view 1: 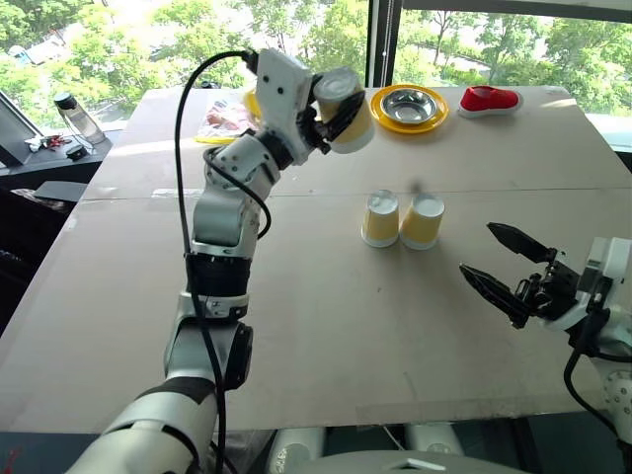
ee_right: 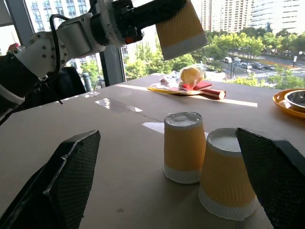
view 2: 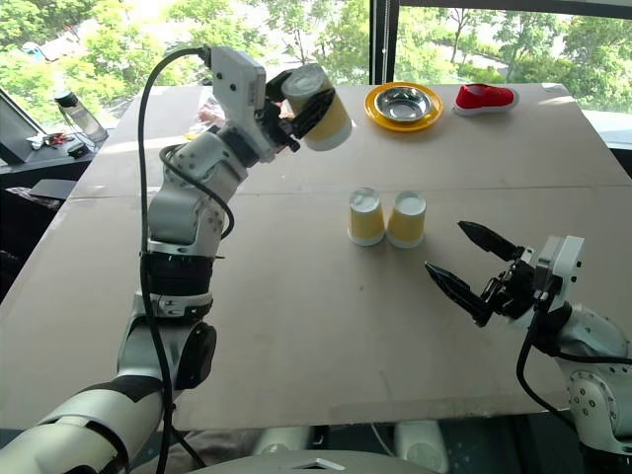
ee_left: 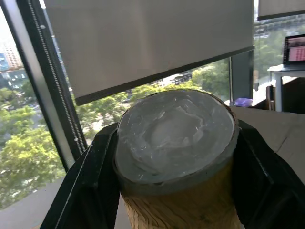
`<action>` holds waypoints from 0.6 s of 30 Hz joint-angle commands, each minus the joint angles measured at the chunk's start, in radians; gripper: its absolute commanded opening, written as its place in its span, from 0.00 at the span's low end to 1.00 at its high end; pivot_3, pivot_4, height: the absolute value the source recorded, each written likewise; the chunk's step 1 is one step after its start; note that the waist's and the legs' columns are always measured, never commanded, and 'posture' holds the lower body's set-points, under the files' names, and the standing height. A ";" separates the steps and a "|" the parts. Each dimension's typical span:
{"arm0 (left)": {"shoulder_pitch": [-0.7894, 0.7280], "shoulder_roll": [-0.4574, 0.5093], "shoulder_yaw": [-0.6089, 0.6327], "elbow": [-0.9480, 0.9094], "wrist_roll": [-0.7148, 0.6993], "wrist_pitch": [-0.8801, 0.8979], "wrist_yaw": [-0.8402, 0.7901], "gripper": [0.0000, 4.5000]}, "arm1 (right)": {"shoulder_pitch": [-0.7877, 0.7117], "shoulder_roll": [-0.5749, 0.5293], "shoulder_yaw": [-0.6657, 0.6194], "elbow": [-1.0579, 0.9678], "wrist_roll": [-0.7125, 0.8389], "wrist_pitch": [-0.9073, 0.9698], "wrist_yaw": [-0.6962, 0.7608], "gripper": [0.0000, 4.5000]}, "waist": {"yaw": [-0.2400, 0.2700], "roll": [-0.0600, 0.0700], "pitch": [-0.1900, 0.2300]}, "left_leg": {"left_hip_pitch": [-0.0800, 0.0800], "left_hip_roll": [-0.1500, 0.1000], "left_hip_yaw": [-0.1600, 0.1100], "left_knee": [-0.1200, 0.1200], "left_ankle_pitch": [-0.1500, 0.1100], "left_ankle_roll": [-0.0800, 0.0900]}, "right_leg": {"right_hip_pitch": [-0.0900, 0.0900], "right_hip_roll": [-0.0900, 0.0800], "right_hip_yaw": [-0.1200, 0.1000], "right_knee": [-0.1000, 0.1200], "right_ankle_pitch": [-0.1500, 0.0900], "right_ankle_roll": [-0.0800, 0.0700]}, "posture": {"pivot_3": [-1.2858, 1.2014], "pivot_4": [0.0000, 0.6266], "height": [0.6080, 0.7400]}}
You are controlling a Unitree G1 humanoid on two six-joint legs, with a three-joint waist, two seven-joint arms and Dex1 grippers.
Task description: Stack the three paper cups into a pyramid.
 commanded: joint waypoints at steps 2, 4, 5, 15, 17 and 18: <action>-0.069 -0.025 -0.039 0.156 0.002 -0.065 -0.113 0.52 | 0.029 0.018 -0.027 -0.082 -0.043 -0.035 -0.066 1.00 | -0.012 0.001 0.001 | 0.000 0.000 0.000 -0.002 0.000 0.000 | -0.001 0.000 0.000 0.000 0.000 0.000 | 0.52 0.24 1.00; -0.089 -0.050 -0.055 0.217 0.003 -0.085 -0.148 0.52 | 0.057 0.030 -0.037 -0.116 -0.058 -0.032 -0.111 1.00 | -0.015 0.001 0.001 | 0.000 0.001 0.001 -0.003 0.000 0.000 | -0.003 0.001 0.003 0.002 0.000 0.000 | 0.52 0.24 1.00; -0.093 -0.061 -0.059 0.236 -0.002 -0.085 -0.164 0.52 | 0.071 0.033 -0.042 -0.130 -0.062 -0.027 -0.129 1.00 | -0.013 0.001 0.001 | -0.001 0.001 0.001 -0.003 0.000 0.000 | -0.004 0.001 0.003 0.002 0.000 0.000 | 0.52 0.24 1.00; -0.074 -0.083 -0.087 0.236 0.026 -0.107 -0.209 0.52 | 0.135 0.041 -0.046 -0.163 -0.066 -0.047 -0.151 1.00 | -0.006 0.001 0.001 | -0.001 0.000 0.002 -0.002 -0.002 0.003 | -0.004 0.001 0.004 0.002 0.000 0.000 | 0.52 0.24 1.00; -0.067 -0.076 -0.093 0.226 0.038 -0.117 -0.213 0.52 | 0.133 0.039 -0.044 -0.157 -0.064 -0.052 -0.146 1.00 | -0.006 0.001 0.001 | -0.001 0.000 0.002 -0.002 -0.002 0.003 | -0.004 0.001 0.004 0.002 0.000 0.000 | 0.52 0.24 1.00; -0.060 -0.074 -0.095 0.219 0.040 -0.117 -0.214 0.52 | 0.132 0.038 -0.043 -0.154 -0.062 -0.053 -0.144 1.00 | -0.006 0.001 0.001 | -0.001 0.000 0.002 -0.002 -0.002 0.003 | -0.004 0.001 0.004 0.002 0.000 0.000 | 0.52 0.24 1.00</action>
